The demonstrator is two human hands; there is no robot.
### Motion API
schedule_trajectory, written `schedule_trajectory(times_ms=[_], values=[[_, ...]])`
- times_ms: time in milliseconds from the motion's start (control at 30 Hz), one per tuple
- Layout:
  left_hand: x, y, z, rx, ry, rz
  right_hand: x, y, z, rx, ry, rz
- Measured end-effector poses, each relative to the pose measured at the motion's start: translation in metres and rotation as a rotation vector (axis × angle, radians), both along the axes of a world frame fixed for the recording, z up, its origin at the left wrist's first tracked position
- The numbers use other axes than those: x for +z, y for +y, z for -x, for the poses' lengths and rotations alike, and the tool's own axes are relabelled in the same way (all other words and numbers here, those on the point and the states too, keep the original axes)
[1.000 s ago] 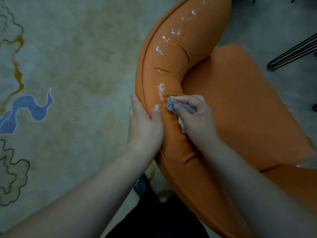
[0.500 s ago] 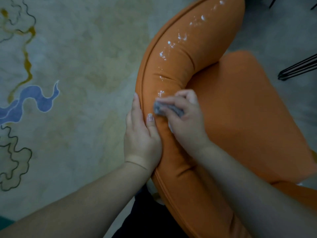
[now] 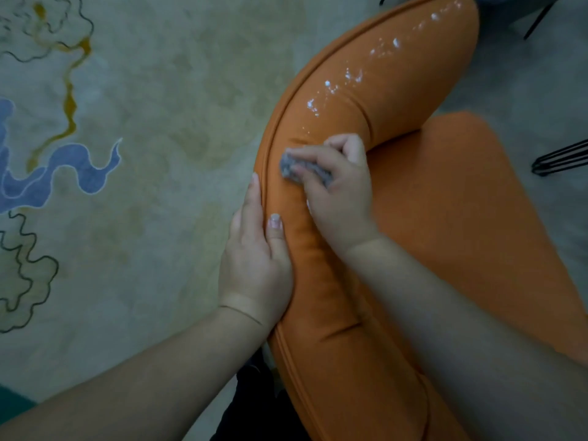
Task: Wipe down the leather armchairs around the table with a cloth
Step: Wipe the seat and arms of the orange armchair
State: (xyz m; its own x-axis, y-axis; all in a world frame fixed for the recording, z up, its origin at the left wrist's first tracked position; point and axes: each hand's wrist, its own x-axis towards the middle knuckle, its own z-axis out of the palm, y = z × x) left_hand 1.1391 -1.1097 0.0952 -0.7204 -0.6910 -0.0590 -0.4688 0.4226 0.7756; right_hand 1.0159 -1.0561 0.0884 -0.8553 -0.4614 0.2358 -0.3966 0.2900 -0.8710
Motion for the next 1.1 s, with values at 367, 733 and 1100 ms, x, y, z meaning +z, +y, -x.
schedule_trajectory(times_ms=[367, 733, 1100], values=[[0.001, 0.0, 0.0, -0.001, -0.041, 0.028, 0.001, 0.012, -0.009, 0.099, 0.046, 0.003], [0.001, 0.001, -0.001, -0.016, -0.046, 0.027, -0.001, 0.017, -0.008, 0.137, 0.007, 0.003], [0.003, 0.002, -0.001, -0.01, -0.049, 0.024, -0.003, 0.004, 0.008, 0.021, -0.015, -0.039]])
